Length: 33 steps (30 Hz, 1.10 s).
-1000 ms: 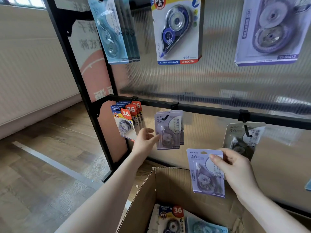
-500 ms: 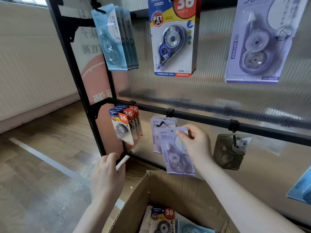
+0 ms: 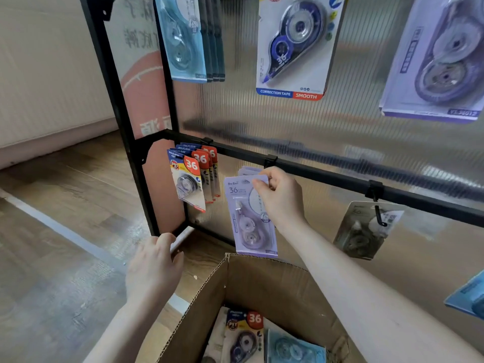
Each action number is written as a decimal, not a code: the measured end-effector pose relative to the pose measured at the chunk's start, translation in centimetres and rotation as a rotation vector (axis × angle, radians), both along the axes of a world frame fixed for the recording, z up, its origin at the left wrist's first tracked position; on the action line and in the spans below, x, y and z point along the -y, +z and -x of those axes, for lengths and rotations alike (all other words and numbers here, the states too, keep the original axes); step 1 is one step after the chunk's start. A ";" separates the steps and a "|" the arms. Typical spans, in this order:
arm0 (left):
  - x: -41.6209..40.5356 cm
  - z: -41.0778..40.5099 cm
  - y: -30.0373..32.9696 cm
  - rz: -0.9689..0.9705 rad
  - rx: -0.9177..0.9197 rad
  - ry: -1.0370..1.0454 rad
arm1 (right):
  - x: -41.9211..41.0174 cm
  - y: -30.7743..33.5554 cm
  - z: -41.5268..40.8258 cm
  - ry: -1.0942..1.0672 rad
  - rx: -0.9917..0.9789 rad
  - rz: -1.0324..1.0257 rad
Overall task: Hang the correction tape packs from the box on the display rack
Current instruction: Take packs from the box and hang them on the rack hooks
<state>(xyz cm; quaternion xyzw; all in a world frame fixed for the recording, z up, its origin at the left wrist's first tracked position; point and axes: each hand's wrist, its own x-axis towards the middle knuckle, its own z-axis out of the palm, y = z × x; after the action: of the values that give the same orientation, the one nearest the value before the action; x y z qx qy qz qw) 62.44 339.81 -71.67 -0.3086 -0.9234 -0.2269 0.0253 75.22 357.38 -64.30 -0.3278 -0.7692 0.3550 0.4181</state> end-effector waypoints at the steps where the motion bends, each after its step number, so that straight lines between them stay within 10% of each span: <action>1: -0.1 0.0 -0.1 -0.005 0.011 -0.009 | 0.1 -0.1 -0.1 -0.002 0.015 -0.024; 33: -1.5 -1.8 -0.5 -0.090 0.046 -0.137 | -1.3 -1.1 -1.7 -0.277 0.231 -0.221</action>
<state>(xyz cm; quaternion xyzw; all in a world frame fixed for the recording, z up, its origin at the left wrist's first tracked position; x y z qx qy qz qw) 64.28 341.30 -72.16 -0.3642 -0.8894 -0.2765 0.0024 76.96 358.72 -65.45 -0.4211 -0.7939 0.1679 0.4053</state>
